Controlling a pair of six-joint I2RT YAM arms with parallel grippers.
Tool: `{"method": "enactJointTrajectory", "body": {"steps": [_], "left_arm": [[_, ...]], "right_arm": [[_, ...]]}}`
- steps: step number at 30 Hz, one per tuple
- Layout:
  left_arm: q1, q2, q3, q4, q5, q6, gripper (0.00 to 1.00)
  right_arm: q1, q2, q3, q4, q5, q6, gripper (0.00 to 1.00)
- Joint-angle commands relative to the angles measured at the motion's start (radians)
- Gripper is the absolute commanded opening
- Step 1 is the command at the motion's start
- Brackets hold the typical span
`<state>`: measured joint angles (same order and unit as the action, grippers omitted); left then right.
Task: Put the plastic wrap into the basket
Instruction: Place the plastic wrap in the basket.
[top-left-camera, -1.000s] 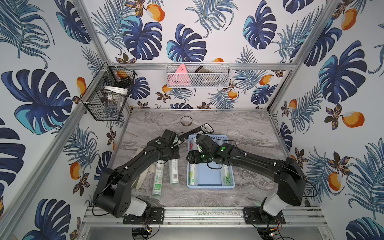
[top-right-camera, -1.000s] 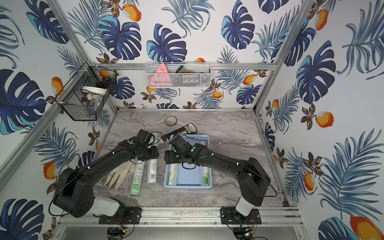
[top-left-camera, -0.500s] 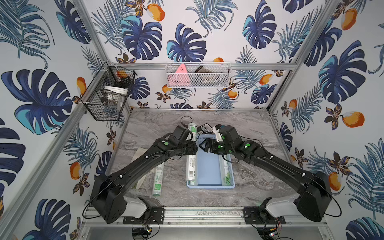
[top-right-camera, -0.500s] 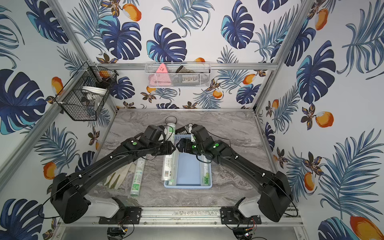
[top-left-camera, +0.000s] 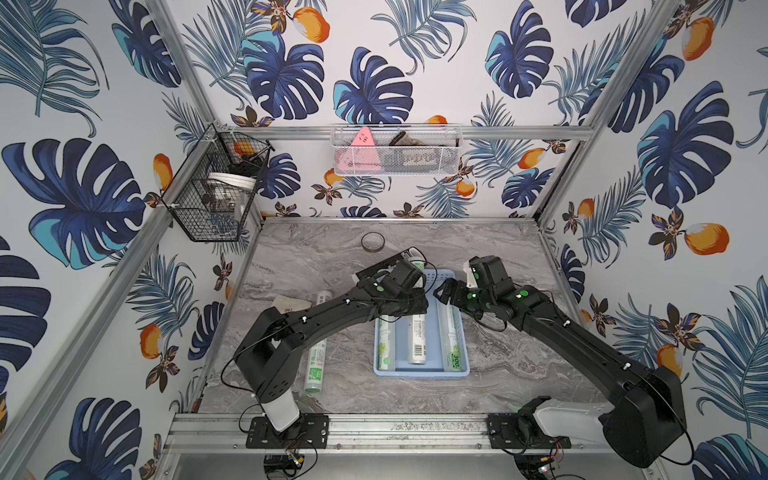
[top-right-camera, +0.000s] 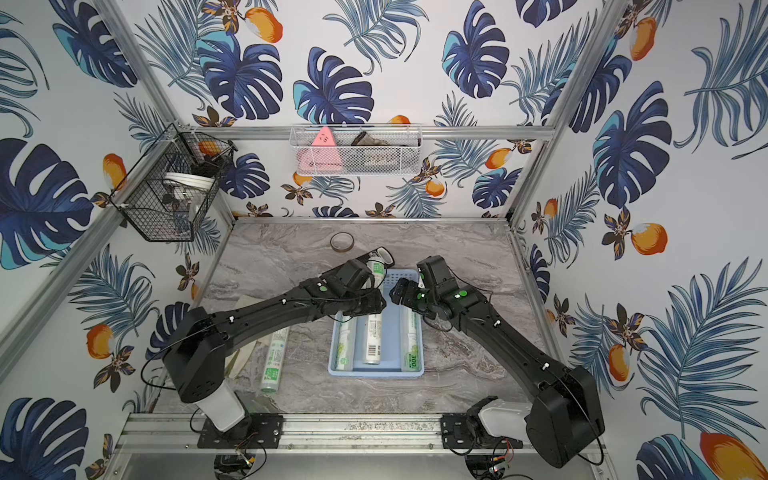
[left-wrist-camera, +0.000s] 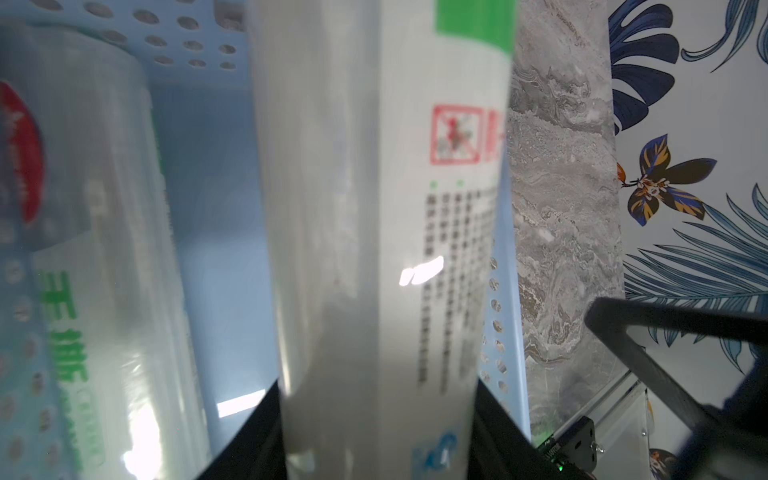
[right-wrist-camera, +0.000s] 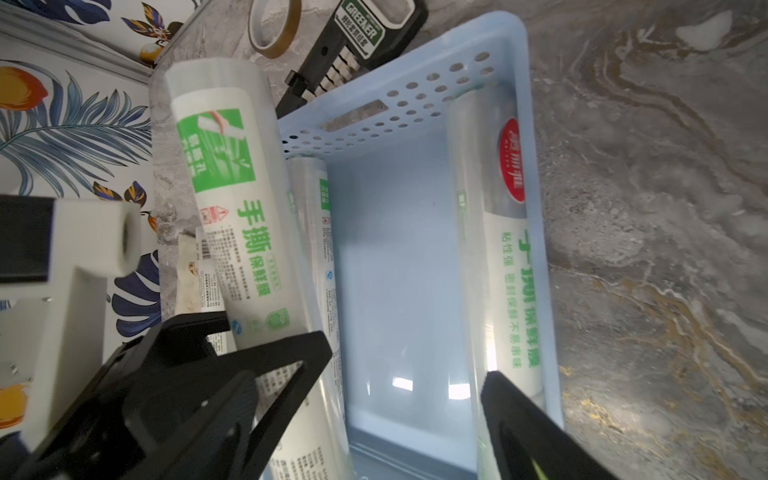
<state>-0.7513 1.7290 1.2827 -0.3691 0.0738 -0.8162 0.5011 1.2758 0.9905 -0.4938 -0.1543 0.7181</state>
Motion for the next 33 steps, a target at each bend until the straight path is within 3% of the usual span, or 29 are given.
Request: {"method": "enactJointTrajectory", "body": {"steps": [1, 33], "left_arm": [[-0.021, 0.048, 0.042, 0.077, 0.011, -0.029, 0.20], [-0.044, 0.196, 0.033, 0.079, 0.101, -0.098, 0.27]], "right_arm": [[-0.007, -0.005, -0.011, -0.029, -0.015, 0.013, 0.89], [-0.009, 0.097, 0.002, -0.115, 0.157, -0.016, 0.92]]}}
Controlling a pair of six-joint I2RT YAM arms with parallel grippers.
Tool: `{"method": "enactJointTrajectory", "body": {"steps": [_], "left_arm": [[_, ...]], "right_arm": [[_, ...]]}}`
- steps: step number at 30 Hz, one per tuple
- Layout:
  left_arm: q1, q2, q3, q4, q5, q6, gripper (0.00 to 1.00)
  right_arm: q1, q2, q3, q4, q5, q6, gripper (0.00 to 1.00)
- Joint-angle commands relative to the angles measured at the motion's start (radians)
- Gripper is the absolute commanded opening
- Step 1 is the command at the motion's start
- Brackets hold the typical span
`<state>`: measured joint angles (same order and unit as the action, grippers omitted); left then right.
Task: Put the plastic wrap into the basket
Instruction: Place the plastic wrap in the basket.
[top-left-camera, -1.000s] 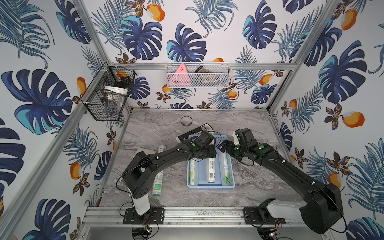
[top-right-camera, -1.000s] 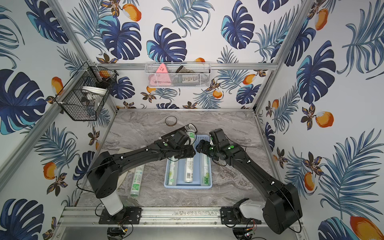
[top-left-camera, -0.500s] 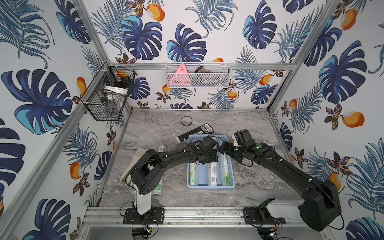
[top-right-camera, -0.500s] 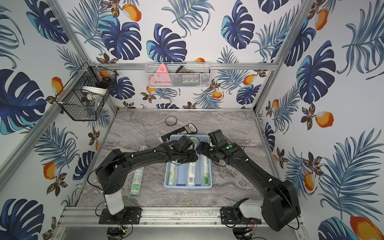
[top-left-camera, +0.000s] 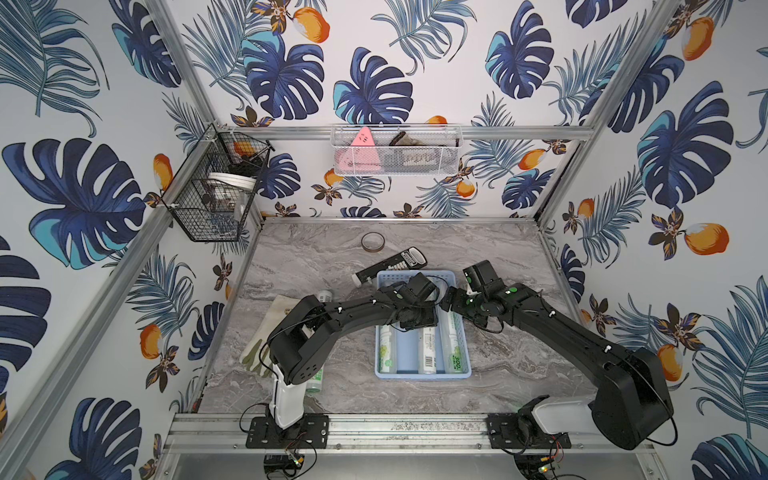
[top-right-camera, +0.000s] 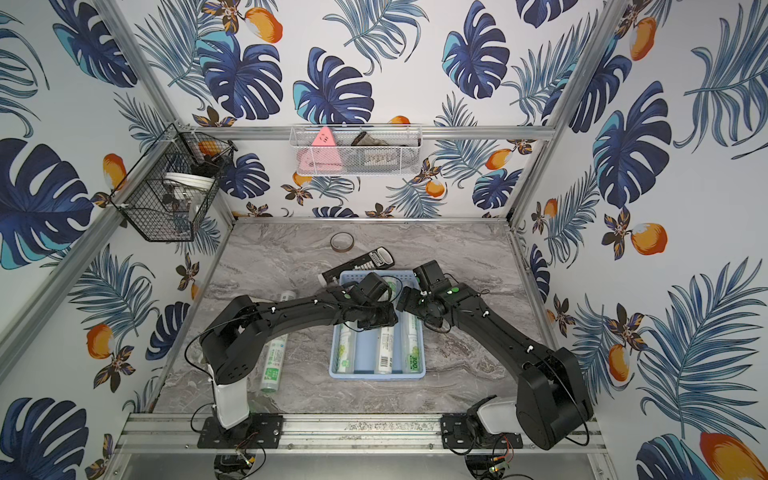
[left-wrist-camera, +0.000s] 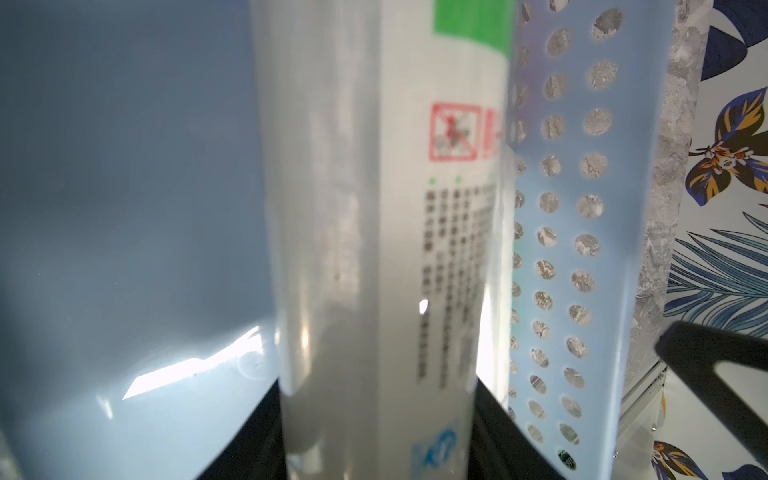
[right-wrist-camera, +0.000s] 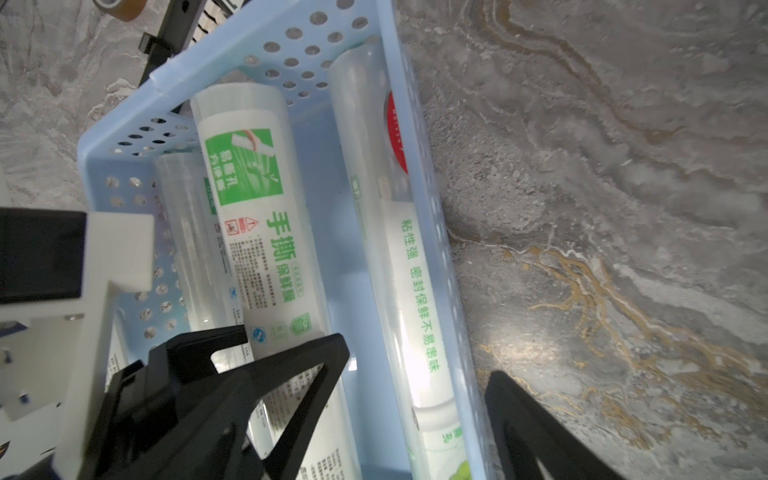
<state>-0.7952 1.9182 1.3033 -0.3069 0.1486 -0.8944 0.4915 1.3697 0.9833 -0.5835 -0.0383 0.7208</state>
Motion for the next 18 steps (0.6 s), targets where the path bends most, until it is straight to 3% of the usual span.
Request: {"method": "enactJointTrajectory", "body": {"steps": [1, 13, 18], "left_arm": [[-0.001, 0.013, 0.016, 0.013, 0.027, -0.019, 0.28], [0.001, 0.035, 0.026, -0.035, -0.026, -0.029, 0.34], [0.001, 0.051, 0.029, -0.004, 0.005, -0.056, 0.37]], "right_arm": [[0.001, 0.002, 0.009, -0.024, 0.038, -0.024, 0.92], [0.001, -0.014, 0.000, -0.013, 0.034, -0.044, 0.92], [0.001, -0.015, 0.001, -0.012, 0.032, -0.046, 0.92]]}}
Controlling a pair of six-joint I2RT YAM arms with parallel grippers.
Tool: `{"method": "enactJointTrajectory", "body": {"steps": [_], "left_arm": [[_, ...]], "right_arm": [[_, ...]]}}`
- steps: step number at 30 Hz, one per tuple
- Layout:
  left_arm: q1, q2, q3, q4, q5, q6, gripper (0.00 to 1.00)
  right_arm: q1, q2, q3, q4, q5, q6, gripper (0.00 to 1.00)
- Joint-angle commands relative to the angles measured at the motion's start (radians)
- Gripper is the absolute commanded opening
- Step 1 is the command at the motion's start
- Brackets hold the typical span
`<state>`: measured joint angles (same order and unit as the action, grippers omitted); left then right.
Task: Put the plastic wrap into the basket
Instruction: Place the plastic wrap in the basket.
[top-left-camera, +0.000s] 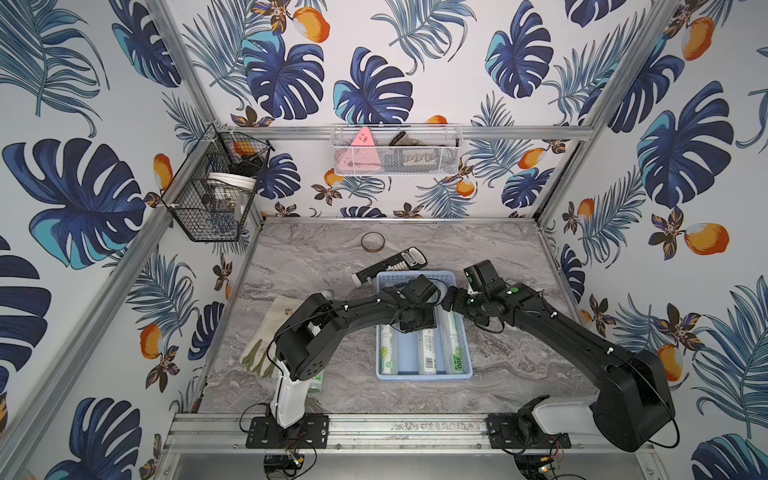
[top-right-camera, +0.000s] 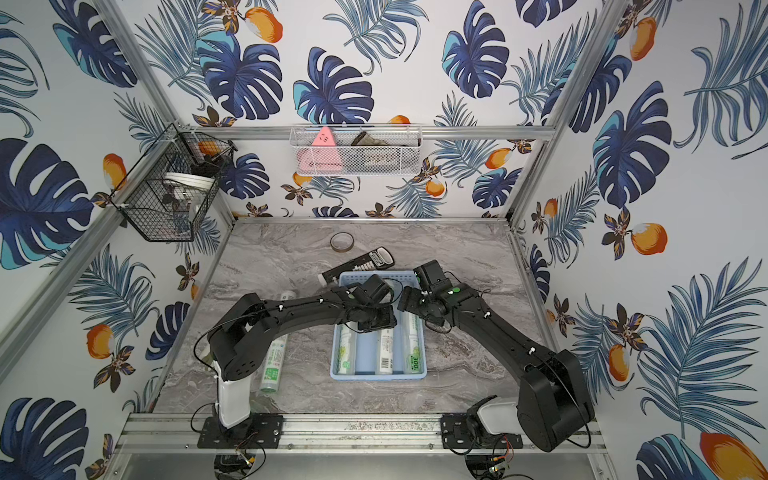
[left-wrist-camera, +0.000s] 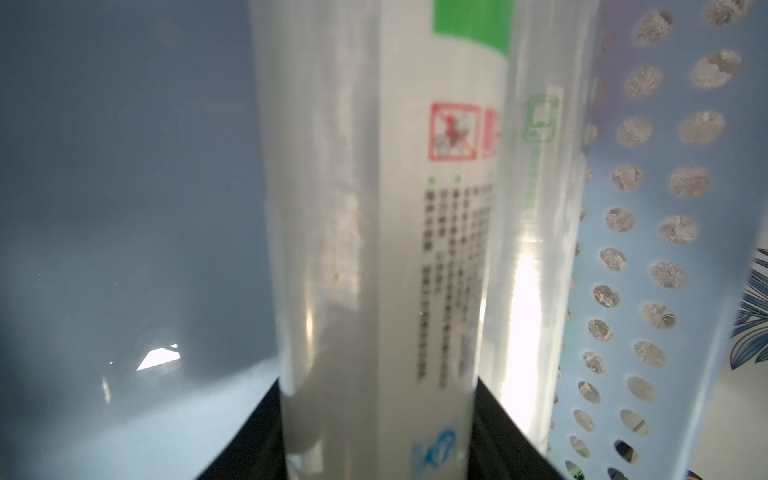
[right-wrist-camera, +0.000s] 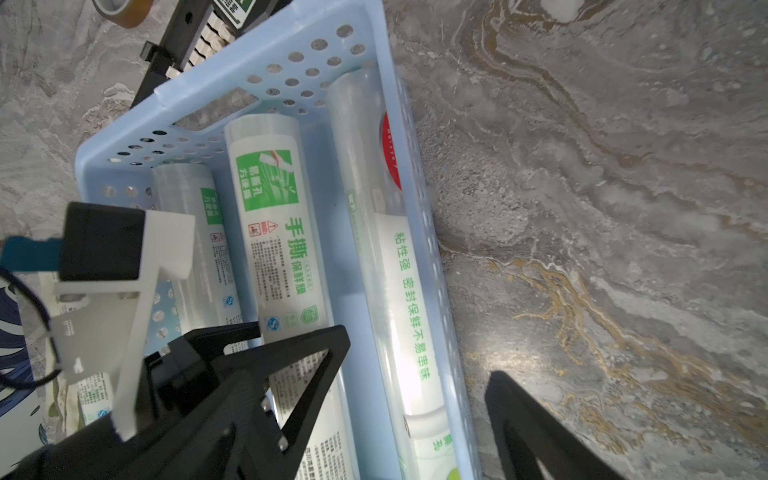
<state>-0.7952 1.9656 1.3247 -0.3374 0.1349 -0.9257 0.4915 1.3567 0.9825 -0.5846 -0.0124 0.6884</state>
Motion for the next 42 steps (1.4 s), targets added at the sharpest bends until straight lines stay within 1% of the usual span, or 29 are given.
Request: {"method": "enactJointTrajectory", "body": {"steps": [1, 4, 7, 10, 15, 20, 24, 28, 34, 37, 42], "left_arm": [[0.002, 0.006, 0.006, 0.032, 0.024, -0.032, 0.38], [0.001, 0.012, 0.005, 0.048, 0.041, -0.053, 0.38], [0.001, 0.013, -0.018, 0.103, 0.069, -0.092, 0.39], [0.001, 0.020, -0.017, 0.109, 0.074, -0.107, 0.45], [0.000, 0.026, -0.013, 0.133, 0.087, -0.122, 0.47], [0.000, 0.020, 0.000, 0.103, 0.078, -0.115, 0.56], [0.002, -0.003, -0.019, 0.097, 0.066, -0.121, 0.62], [0.001, -0.007, -0.027, 0.107, 0.074, -0.118, 0.64], [0.000, -0.006, -0.038, 0.145, 0.117, -0.141, 0.63], [0.001, -0.019, -0.035, 0.116, 0.092, -0.126, 0.63], [0.000, -0.063, -0.033, 0.043, 0.019, -0.087, 0.64]], "right_arm": [[0.001, -0.001, 0.001, -0.011, 0.006, -0.014, 0.92], [0.001, -0.002, 0.001, -0.012, 0.007, -0.015, 0.92], [0.001, -0.002, -0.005, -0.008, 0.008, -0.015, 0.92], [0.001, 0.003, -0.005, -0.012, 0.008, -0.015, 0.92], [0.001, 0.001, -0.005, -0.020, 0.018, -0.017, 0.92], [0.001, 0.000, -0.012, -0.018, 0.022, -0.015, 0.93], [0.001, 0.001, -0.012, -0.020, 0.025, -0.014, 0.93], [0.001, -0.002, -0.011, -0.023, 0.026, -0.021, 0.93], [0.001, -0.010, -0.010, -0.027, 0.040, -0.016, 0.93], [0.001, -0.022, -0.016, -0.021, 0.040, -0.016, 0.94], [0.001, -0.042, -0.017, -0.015, 0.027, -0.023, 0.94]]}}
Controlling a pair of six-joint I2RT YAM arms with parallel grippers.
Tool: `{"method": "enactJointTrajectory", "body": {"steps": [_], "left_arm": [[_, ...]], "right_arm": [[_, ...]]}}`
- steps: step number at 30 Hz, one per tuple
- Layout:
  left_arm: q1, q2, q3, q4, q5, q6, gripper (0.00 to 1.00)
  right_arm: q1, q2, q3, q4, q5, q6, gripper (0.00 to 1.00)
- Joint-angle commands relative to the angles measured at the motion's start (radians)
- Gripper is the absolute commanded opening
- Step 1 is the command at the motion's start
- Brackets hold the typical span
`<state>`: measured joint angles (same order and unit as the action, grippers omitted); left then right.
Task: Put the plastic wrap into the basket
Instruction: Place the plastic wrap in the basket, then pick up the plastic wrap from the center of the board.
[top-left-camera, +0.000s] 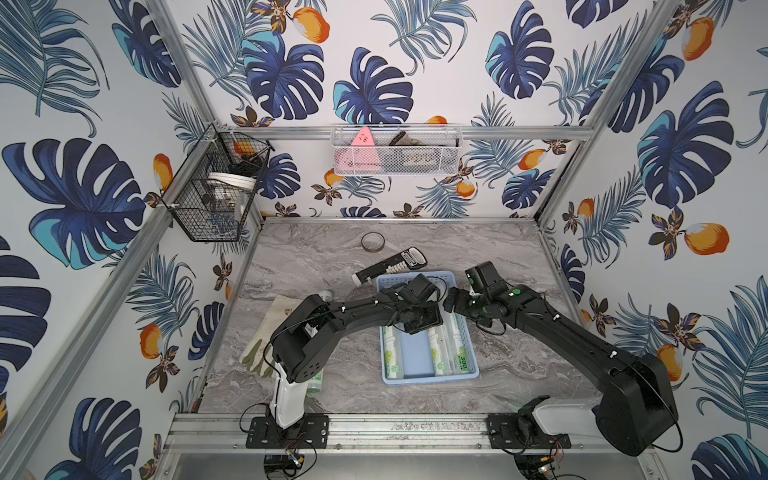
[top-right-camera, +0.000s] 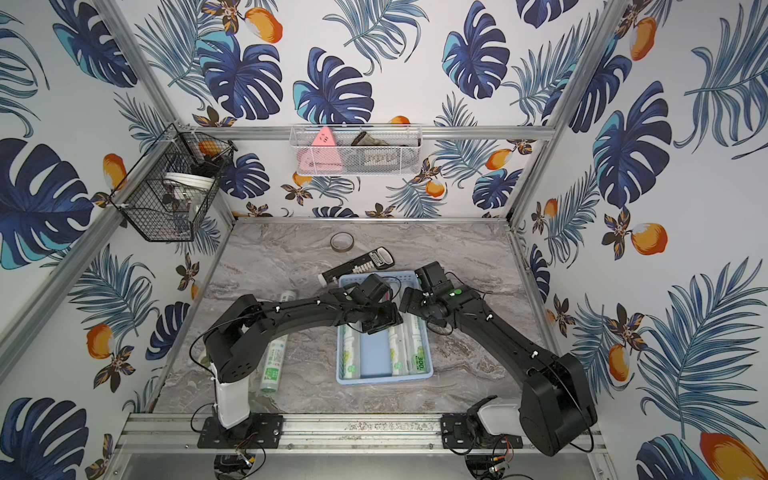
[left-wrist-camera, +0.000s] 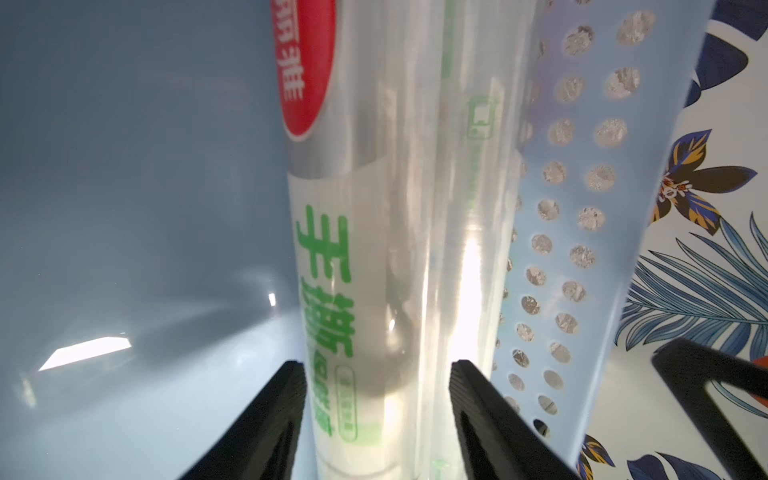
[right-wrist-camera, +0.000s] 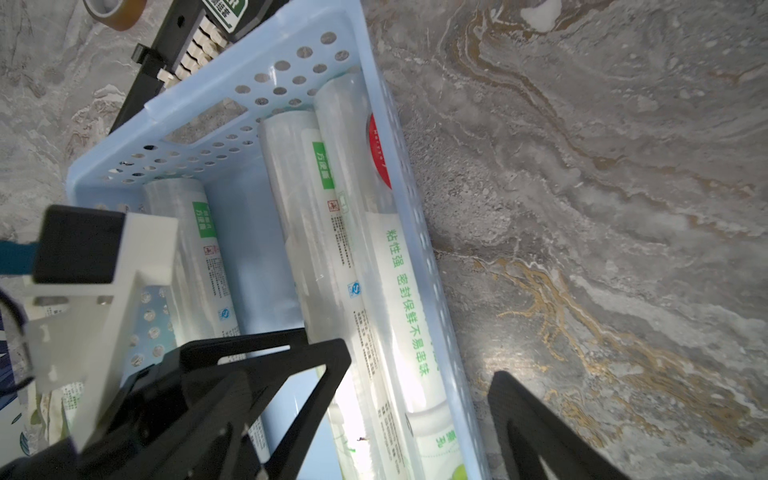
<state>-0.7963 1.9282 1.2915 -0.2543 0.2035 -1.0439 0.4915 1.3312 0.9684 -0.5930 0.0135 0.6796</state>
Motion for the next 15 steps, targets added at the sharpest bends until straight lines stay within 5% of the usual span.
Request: {"method": "enactJointTrajectory", "body": {"steps": [1, 10, 15], "left_arm": [[0.001, -0.038, -0.009, -0.039, -0.055, 0.036, 0.65], [0.001, -0.237, -0.107, -0.103, -0.256, 0.111, 0.64], [0.004, -0.415, -0.184, -0.164, -0.438, 0.160, 0.62]], "right_arm": [[0.001, -0.025, -0.007, 0.004, -0.008, -0.017, 0.94], [0.007, -0.100, -0.046, 0.127, -0.186, -0.028, 0.89], [0.099, -0.061, -0.015, 0.189, -0.255, -0.036, 0.87]]}}
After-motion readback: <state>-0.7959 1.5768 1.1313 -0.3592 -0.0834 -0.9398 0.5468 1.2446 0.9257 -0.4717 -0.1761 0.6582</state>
